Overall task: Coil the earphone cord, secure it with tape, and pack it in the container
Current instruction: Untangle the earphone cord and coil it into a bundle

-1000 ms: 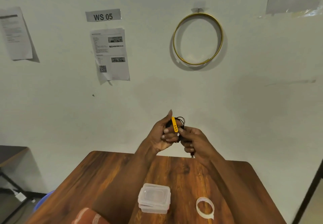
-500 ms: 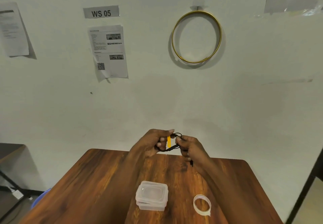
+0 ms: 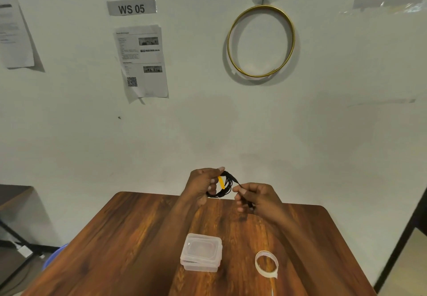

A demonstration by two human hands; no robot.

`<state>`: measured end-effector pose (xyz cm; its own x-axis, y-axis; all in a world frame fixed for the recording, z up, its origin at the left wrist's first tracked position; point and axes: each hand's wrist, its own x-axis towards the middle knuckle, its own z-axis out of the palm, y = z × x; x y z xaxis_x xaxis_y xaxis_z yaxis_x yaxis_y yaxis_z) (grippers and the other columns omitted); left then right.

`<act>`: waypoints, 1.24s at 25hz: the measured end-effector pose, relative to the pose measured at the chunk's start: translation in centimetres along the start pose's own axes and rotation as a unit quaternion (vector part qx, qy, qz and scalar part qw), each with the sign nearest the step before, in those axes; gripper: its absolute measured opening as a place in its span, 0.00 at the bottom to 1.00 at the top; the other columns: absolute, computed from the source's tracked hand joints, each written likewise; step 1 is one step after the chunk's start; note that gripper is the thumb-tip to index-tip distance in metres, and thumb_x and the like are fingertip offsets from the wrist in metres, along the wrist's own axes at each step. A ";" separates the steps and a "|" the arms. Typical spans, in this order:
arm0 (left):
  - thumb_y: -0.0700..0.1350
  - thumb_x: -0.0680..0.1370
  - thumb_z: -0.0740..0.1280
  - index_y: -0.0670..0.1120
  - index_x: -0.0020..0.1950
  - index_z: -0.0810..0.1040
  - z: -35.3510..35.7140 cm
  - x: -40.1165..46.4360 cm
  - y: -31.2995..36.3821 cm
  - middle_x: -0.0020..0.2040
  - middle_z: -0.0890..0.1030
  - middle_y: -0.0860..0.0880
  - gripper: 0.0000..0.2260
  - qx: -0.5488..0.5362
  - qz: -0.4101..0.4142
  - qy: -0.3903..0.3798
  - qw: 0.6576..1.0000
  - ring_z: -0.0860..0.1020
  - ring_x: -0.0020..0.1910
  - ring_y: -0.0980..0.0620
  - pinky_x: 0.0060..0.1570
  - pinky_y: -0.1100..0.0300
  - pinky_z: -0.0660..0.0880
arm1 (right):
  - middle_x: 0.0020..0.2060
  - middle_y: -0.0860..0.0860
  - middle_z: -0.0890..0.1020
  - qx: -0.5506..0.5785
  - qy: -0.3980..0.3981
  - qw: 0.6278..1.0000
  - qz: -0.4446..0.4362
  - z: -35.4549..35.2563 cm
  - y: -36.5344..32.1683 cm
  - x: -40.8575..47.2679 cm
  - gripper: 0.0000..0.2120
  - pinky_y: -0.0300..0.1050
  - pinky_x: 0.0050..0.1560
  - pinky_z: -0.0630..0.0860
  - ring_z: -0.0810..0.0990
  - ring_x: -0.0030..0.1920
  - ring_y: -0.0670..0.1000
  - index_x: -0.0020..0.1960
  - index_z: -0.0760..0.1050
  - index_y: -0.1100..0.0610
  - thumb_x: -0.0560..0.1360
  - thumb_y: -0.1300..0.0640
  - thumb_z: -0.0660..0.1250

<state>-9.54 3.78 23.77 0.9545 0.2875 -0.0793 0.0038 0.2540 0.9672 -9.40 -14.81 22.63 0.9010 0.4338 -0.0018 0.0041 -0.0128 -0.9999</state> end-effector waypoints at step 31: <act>0.42 0.78 0.65 0.43 0.32 0.67 1.2 -0.7 -3.2 0.19 0.66 0.51 0.15 -0.202 -0.103 -0.095 0.969 0.61 0.14 0.58 0.16 0.67 0.59 | 0.47 0.56 0.87 0.132 0.029 0.991 -0.008 2.7 4.2 2.4 0.12 0.50 0.53 0.83 0.86 0.49 0.57 0.57 0.80 0.59 0.76 0.68 0.65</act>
<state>-9.87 1.69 21.04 0.9837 0.0279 -0.1774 0.1187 0.6405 0.7587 -8.38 -11.38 18.41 0.9255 0.3788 0.0074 -0.0876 0.2330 -0.9685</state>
